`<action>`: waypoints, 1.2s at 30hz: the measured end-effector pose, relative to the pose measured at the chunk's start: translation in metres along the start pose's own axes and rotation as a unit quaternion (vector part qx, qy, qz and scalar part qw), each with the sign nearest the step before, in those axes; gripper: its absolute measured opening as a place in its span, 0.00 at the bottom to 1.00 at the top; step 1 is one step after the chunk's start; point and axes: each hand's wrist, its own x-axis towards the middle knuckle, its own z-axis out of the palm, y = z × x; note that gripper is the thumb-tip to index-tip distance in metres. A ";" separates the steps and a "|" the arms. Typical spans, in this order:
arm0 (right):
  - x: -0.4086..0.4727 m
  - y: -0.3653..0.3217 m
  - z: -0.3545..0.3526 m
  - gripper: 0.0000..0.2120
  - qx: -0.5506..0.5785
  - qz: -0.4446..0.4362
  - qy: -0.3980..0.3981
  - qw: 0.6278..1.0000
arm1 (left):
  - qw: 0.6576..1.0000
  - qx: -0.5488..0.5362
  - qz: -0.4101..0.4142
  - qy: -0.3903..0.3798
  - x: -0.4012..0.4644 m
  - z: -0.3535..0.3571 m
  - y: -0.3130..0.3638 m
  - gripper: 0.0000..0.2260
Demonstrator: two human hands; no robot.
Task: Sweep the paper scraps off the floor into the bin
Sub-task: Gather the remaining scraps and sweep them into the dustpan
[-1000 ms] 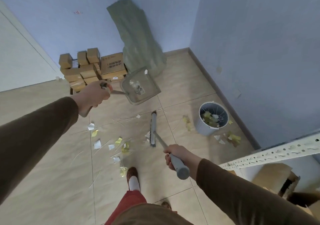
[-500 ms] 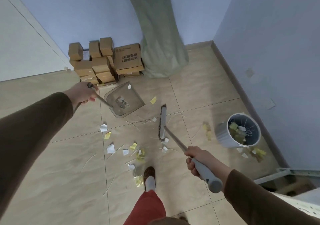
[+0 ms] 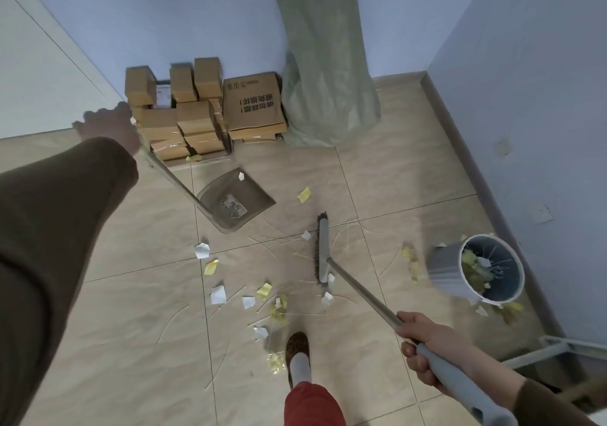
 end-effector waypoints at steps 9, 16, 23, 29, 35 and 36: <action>-0.002 -0.028 0.005 0.14 -0.004 -0.042 0.004 0.999 | 0.996 0.055 0.051 0.039 0.001 0.018 -0.007 0.32; -0.004 -0.006 -0.049 0.16 0.010 -0.070 0.004 0.998 | 0.979 0.028 0.197 -0.035 -0.071 0.055 0.072 0.25; -0.005 0.026 -0.111 0.23 -0.001 -0.080 0.009 0.997 | 0.948 0.022 0.279 -0.149 -0.165 0.104 0.163 0.18; -0.026 0.049 -0.198 0.21 0.055 -0.064 -0.038 0.996 | 0.935 0.017 0.309 -0.172 -0.223 0.114 0.233 0.17; -0.044 0.058 -0.284 0.21 0.094 -0.016 -0.100 0.990 | 0.939 -0.006 0.283 -0.194 -0.270 0.108 0.299 0.14; -0.042 0.060 -0.296 0.20 0.092 -0.005 -0.101 0.991 | 0.940 -0.014 0.278 -0.196 -0.280 0.107 0.312 0.14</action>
